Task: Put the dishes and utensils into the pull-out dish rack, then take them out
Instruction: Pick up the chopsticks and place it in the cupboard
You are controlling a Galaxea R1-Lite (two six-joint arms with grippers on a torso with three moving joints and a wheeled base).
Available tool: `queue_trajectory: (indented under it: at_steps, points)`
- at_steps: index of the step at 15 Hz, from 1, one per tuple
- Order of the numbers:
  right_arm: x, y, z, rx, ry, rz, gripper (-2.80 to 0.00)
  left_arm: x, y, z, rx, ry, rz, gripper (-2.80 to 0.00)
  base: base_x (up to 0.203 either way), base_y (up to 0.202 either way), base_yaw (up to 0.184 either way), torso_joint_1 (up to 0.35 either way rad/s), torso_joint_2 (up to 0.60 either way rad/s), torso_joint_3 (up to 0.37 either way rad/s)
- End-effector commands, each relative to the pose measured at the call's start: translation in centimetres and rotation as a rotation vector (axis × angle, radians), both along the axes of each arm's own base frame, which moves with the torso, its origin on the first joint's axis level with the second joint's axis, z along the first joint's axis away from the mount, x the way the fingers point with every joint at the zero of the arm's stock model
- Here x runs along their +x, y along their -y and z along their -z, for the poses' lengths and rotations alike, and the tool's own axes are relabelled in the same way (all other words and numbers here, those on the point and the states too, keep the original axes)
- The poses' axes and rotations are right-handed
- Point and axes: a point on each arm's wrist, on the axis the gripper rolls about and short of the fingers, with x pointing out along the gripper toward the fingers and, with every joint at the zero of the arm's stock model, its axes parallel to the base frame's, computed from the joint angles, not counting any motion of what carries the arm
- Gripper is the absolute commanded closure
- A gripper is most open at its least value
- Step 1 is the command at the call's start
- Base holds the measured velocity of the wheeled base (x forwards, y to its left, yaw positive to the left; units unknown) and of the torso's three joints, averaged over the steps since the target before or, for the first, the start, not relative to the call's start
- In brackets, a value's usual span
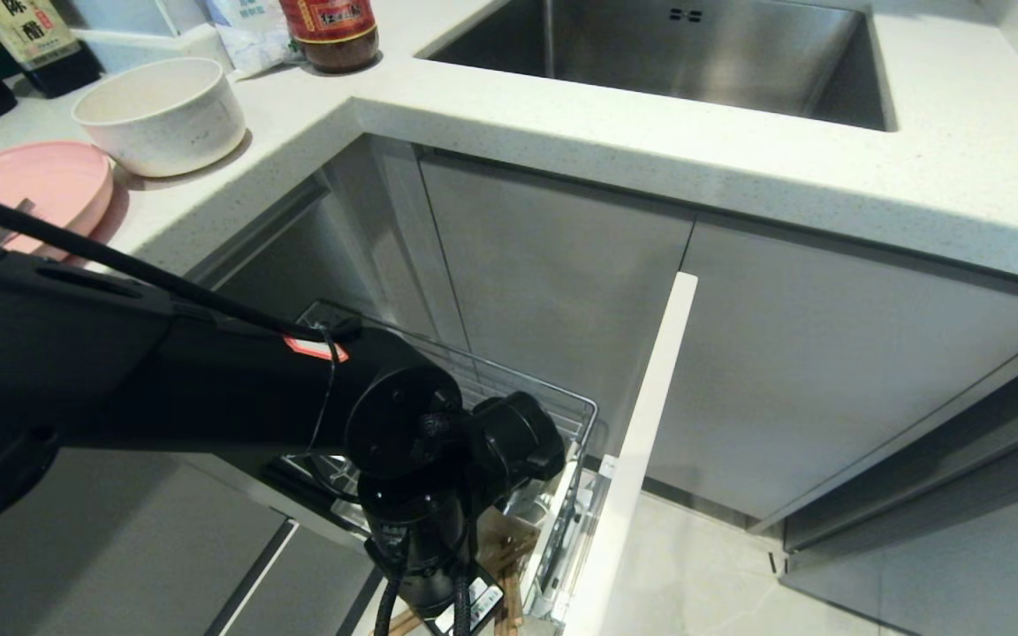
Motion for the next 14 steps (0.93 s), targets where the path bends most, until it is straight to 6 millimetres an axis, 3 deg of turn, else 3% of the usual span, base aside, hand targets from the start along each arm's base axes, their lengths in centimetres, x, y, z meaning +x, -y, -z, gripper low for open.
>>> queue_trajectory:
  at_steps: [1,2,3,10,14]
  points:
    - [0.0,0.0,0.0,0.0,0.0,0.0,0.0,-0.1,-0.1,-0.3,-0.002,0.003,-0.001,0.0,0.0,0.0,0.0,0.0,0.0,0.0]
    - [0.0,0.0,0.0,0.0,0.0,0.0,0.0,-0.2,-0.2,-0.5,-0.005,0.007,-0.001,0.0,0.0,0.0,0.0,0.0,0.0,0.0]
    - [0.0,0.0,0.0,0.001,0.0,0.0,0.0,-0.2,-0.2,-0.5,-0.006,0.008,-0.001,-2.8,0.0,0.0,0.0,0.0,0.0,0.0]
    - [0.0,0.0,0.0,0.001,0.0,0.0,0.0,-0.4,-0.3,-1.6,-0.041,0.037,-0.027,-2.8,0.0,0.0,0.0,0.0,0.0,0.0]
    - [0.0,0.0,0.0,0.0,0.0,0.0,0.0,-1.3,-1.4,-4.1,-0.101,0.1,-0.035,-2.8,0.0,0.0,0.0,0.0,0.0,0.0]
